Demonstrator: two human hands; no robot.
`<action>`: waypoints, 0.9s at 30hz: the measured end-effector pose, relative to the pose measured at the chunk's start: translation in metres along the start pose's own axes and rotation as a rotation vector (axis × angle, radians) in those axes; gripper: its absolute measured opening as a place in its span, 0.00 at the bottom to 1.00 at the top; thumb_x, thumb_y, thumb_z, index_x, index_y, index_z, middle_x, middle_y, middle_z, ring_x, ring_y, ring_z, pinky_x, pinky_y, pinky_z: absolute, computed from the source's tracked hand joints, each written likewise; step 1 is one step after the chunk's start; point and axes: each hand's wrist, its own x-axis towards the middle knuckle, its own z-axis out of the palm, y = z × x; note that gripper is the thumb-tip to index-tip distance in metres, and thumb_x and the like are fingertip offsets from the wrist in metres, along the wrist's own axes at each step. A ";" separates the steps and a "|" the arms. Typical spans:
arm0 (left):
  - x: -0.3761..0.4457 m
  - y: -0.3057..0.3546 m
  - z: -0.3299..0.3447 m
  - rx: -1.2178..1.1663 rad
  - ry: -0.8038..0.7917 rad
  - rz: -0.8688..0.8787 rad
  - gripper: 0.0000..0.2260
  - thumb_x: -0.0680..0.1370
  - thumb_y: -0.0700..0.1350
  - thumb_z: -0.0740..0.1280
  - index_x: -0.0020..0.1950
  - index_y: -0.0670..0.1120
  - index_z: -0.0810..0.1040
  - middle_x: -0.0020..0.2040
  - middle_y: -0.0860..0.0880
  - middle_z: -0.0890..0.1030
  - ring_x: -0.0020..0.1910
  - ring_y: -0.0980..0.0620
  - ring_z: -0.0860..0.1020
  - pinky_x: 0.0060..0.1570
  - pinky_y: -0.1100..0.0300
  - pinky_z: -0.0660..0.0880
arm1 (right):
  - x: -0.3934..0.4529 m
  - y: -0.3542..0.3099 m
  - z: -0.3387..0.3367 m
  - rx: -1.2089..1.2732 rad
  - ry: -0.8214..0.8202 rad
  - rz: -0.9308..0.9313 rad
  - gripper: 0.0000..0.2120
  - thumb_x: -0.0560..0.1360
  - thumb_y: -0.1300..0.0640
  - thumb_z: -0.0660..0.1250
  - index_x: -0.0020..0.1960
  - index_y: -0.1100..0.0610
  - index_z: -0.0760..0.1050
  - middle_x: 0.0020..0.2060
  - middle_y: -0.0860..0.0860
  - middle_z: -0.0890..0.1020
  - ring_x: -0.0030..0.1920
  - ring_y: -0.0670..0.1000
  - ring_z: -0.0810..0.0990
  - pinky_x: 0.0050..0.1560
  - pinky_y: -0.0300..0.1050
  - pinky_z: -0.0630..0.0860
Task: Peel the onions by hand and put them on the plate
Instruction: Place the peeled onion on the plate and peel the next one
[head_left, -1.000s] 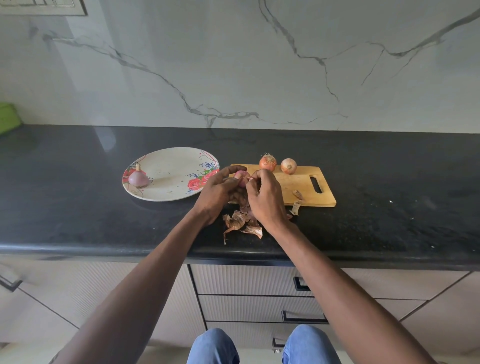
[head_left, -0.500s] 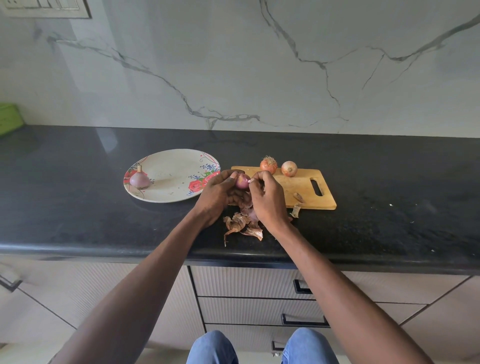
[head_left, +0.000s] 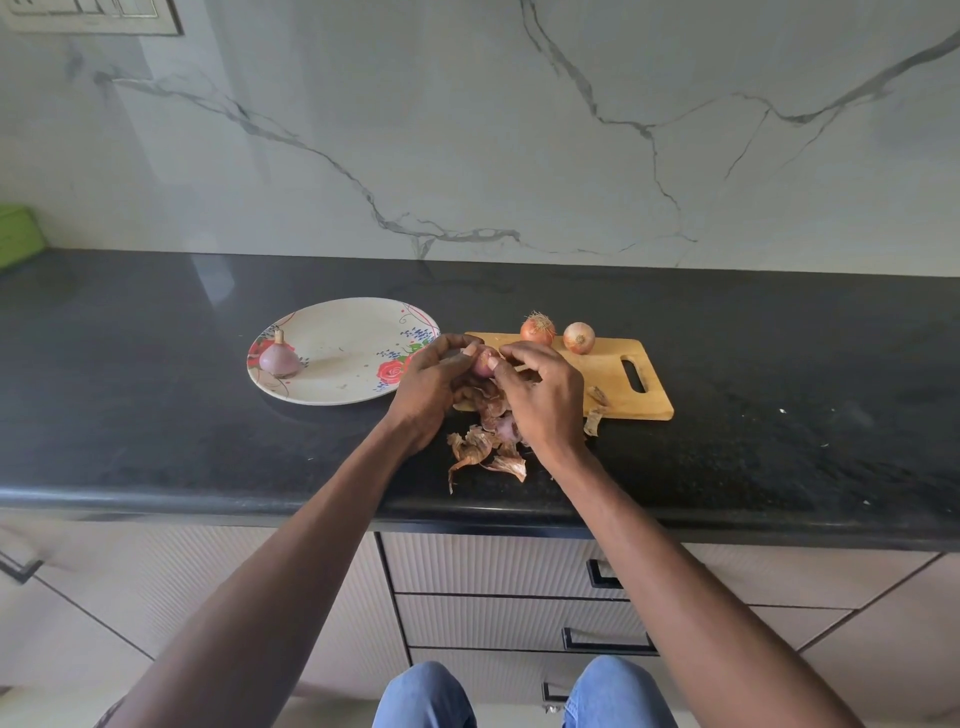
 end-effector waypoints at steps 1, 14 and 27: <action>0.000 0.000 0.000 0.008 0.005 0.004 0.04 0.83 0.39 0.63 0.56 0.40 0.76 0.41 0.43 0.83 0.34 0.48 0.81 0.32 0.59 0.80 | 0.001 -0.001 0.000 0.016 -0.029 0.011 0.11 0.73 0.58 0.75 0.54 0.62 0.84 0.50 0.52 0.85 0.50 0.45 0.82 0.52 0.32 0.77; -0.003 -0.002 -0.001 0.123 0.063 0.029 0.13 0.83 0.42 0.65 0.60 0.33 0.75 0.42 0.41 0.82 0.34 0.47 0.79 0.32 0.59 0.79 | 0.002 0.000 -0.002 0.114 -0.143 0.206 0.15 0.75 0.57 0.73 0.60 0.61 0.82 0.54 0.51 0.85 0.53 0.44 0.83 0.52 0.34 0.79; -0.002 0.001 0.001 0.033 0.008 -0.023 0.07 0.85 0.42 0.60 0.56 0.39 0.73 0.37 0.43 0.82 0.30 0.48 0.81 0.30 0.58 0.79 | 0.001 0.002 -0.001 0.176 -0.179 0.112 0.14 0.71 0.64 0.76 0.55 0.55 0.79 0.49 0.50 0.85 0.51 0.47 0.84 0.53 0.46 0.82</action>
